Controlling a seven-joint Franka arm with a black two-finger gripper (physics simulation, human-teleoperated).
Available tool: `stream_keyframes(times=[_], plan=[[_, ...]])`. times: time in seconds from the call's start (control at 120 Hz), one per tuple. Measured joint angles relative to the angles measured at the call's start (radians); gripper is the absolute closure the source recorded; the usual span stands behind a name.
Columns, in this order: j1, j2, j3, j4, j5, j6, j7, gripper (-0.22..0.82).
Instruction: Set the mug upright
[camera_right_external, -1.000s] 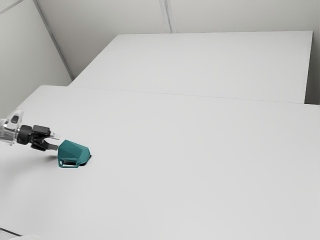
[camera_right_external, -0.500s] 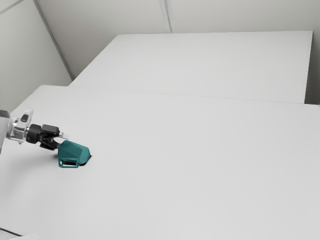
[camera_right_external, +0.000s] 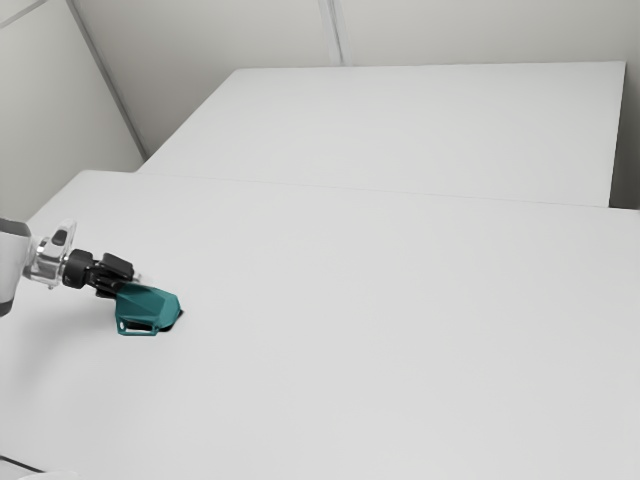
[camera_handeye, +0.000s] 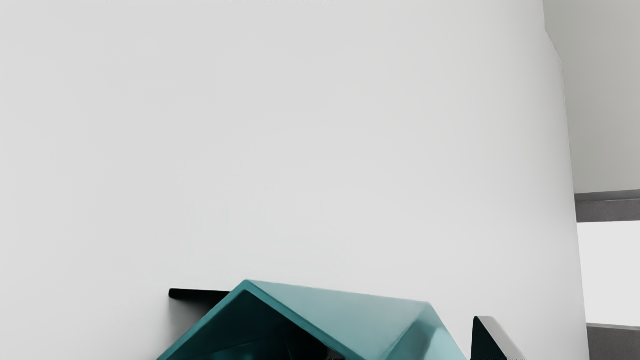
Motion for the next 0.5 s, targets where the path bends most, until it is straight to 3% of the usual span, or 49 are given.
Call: stream_keyframes(times=[0.208,0.5], plan=[[0.0,-0.009,-0.004,0.0,0.003,0.006,0.0,0.65],[-0.021,-0.073,-0.02,0.001,0.012,0.013,-0.004,0.75]])
